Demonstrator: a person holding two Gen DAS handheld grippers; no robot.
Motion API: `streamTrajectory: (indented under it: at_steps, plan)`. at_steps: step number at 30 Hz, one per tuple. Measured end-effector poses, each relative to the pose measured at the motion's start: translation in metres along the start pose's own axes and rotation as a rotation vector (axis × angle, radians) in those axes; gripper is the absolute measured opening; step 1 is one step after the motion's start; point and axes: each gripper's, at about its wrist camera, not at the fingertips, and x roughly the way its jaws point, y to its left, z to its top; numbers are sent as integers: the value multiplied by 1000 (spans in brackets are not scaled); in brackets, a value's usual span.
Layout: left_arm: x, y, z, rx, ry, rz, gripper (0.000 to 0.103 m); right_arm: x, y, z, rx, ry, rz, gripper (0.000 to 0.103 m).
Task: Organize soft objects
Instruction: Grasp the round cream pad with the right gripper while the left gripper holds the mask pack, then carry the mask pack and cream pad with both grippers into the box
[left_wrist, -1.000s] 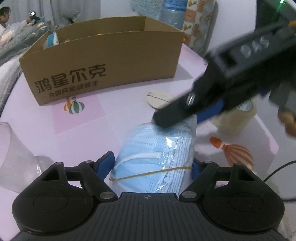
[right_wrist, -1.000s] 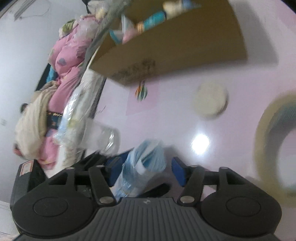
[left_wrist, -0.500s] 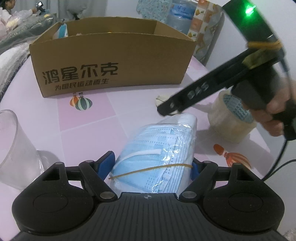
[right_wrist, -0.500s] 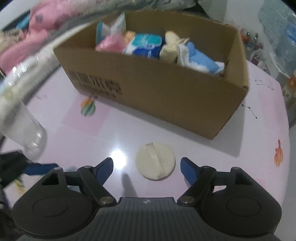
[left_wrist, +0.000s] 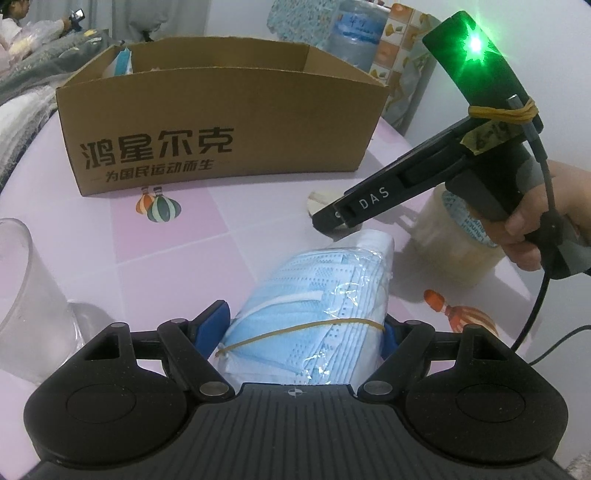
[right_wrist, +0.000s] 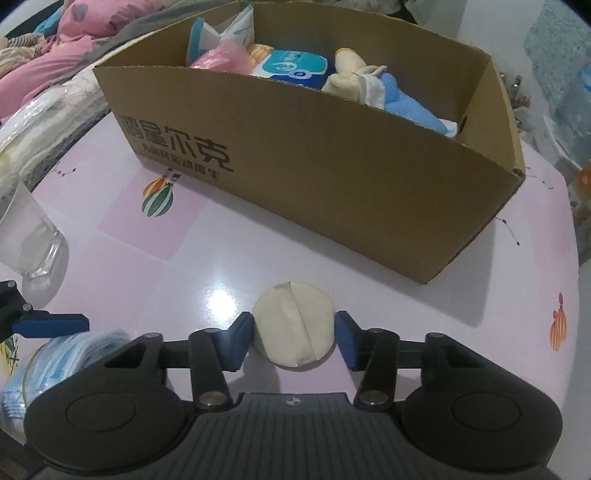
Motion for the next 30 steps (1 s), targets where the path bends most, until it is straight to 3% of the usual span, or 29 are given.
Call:
streamTrajectory:
  at_steps: [2, 14, 19, 24, 27, 30]
  plan:
    - [0, -1, 0, 3, -1, 3, 79, -1, -1, 0, 5, -10, -2, 32]
    - [0, -1, 0, 0, 0, 19, 78, -15, -20, -4, 133, -54, 88, 27]
    - [2, -1, 2, -1, 0, 32, 78, -69, -16, 12, 115, -183, 127, 27]
    - [1, -2, 0, -6, -5, 42, 77, -115, -16, 56, 62, -316, 125, 27]
    - [1, -2, -2, 0, -6, 43, 77, -104, -25, 93, 38, -276, 92, 28]
    - [0, -2, -1, 14, -6, 41, 77, -69, -38, 127, 29, -160, 23, 28]
